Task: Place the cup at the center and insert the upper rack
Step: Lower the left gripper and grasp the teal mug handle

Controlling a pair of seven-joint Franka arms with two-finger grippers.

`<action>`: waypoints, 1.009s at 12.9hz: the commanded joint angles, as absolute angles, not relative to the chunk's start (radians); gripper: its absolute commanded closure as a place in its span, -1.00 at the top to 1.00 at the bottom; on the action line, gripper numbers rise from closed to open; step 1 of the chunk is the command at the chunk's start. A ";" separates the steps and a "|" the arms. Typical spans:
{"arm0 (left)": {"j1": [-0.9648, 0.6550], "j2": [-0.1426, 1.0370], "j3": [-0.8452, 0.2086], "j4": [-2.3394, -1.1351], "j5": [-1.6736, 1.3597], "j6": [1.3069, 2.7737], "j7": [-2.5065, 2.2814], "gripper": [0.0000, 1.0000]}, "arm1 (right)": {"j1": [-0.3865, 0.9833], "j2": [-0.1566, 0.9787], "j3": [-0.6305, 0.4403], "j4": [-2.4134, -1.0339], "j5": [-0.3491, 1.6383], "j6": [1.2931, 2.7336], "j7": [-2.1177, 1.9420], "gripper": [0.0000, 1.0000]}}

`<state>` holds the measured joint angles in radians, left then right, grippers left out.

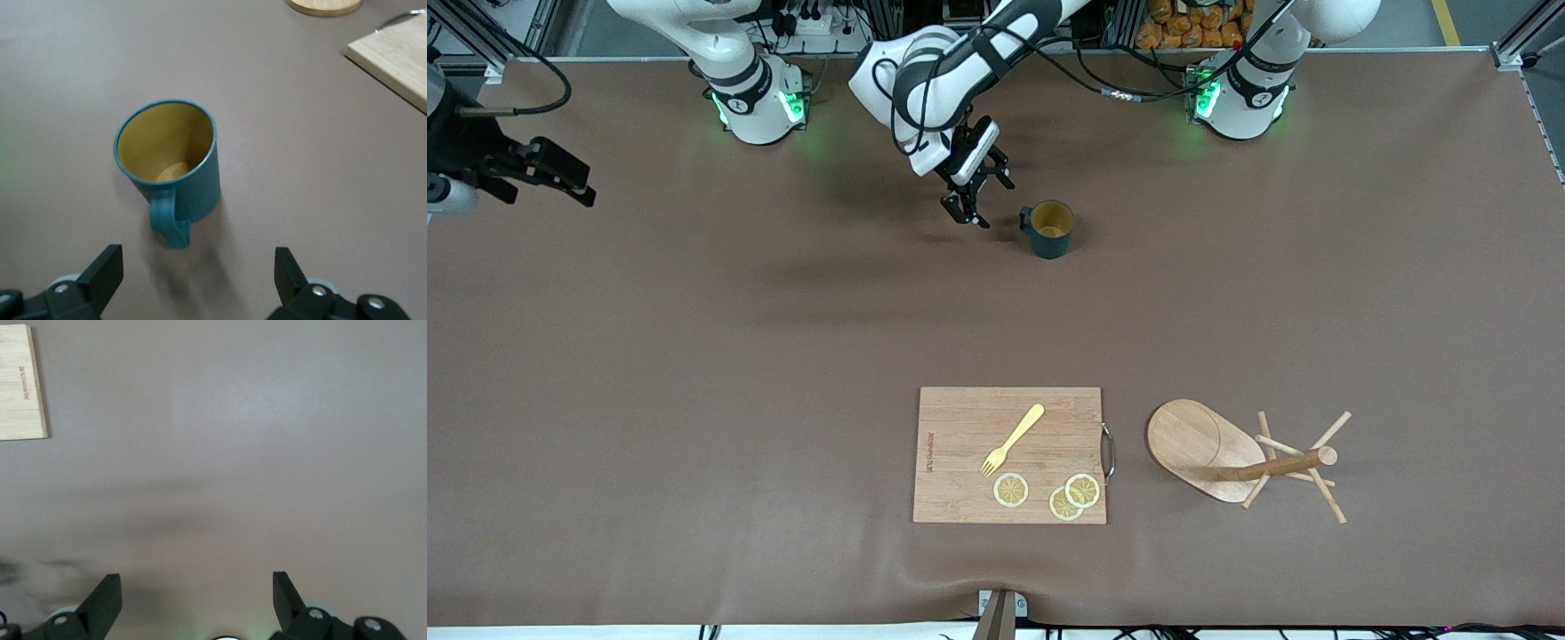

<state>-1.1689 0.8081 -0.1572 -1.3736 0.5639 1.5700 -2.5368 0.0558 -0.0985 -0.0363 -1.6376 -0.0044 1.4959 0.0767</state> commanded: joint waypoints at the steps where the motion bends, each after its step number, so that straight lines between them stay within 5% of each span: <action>1: -1.251 0.860 -0.085 -1.336 0.589 1.548 -2.592 1.00 | 0.014 -0.063 -0.015 -1.592 -0.003 1.493 0.057 1.00; 13: -1.273 0.942 -0.083 -1.342 0.580 1.433 -2.586 1.00 | -0.015 -0.069 -0.025 -1.660 0.014 1.546 0.011 1.00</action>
<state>-1.2630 0.9383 -0.0898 -1.3664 0.5658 1.4631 -2.5854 0.0058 -0.0635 -0.0373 -1.6511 -0.0006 1.5370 0.0282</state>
